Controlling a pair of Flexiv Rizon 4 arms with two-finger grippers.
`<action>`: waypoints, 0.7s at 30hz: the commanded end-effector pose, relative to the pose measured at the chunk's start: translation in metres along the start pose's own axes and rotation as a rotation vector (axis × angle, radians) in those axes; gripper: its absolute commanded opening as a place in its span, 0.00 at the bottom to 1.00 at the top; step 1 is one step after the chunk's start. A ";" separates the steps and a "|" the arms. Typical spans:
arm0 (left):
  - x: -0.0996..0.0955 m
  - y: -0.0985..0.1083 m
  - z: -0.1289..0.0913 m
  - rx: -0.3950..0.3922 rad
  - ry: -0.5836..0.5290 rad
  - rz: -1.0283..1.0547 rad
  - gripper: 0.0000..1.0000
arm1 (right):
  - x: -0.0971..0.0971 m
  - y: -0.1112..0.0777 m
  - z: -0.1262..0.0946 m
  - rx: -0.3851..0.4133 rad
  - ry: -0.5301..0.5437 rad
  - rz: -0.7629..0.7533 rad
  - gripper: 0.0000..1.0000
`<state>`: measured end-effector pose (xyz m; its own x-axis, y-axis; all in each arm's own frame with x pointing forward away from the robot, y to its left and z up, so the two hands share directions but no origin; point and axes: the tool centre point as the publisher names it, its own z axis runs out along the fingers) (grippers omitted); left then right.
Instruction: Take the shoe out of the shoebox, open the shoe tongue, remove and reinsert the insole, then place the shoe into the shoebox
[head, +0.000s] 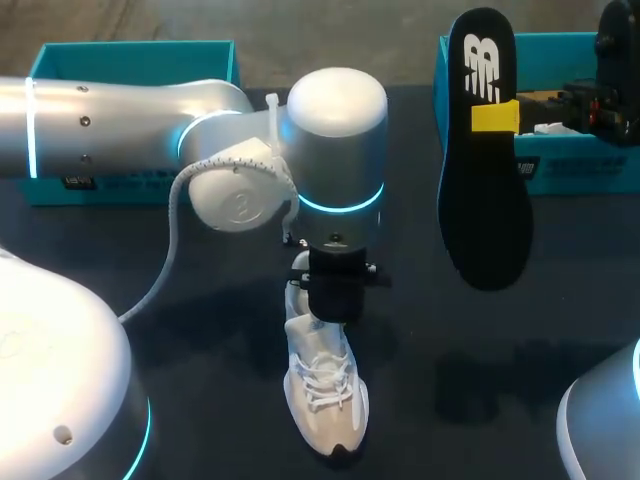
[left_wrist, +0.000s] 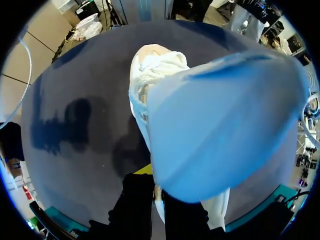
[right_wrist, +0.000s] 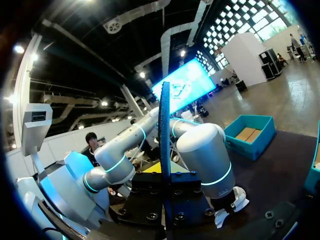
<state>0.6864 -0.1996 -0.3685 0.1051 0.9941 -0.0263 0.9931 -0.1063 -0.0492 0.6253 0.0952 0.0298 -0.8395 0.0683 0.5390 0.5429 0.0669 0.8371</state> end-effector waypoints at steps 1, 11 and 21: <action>-0.004 0.000 0.004 -0.006 -0.001 0.009 0.00 | -0.001 0.001 0.002 0.003 0.000 0.002 0.00; -0.013 0.001 0.007 -0.016 -0.001 0.024 0.00 | -0.001 0.001 0.002 0.003 0.000 0.002 0.00; -0.017 0.001 0.008 -0.021 -0.004 0.031 0.00 | -0.001 0.001 0.002 0.003 0.000 0.002 0.00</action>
<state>0.6861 -0.2152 -0.3742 0.1352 0.9903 -0.0318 0.9902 -0.1361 -0.0302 0.6253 0.0952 0.0298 -0.8395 0.0683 0.5390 0.5429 0.0669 0.8371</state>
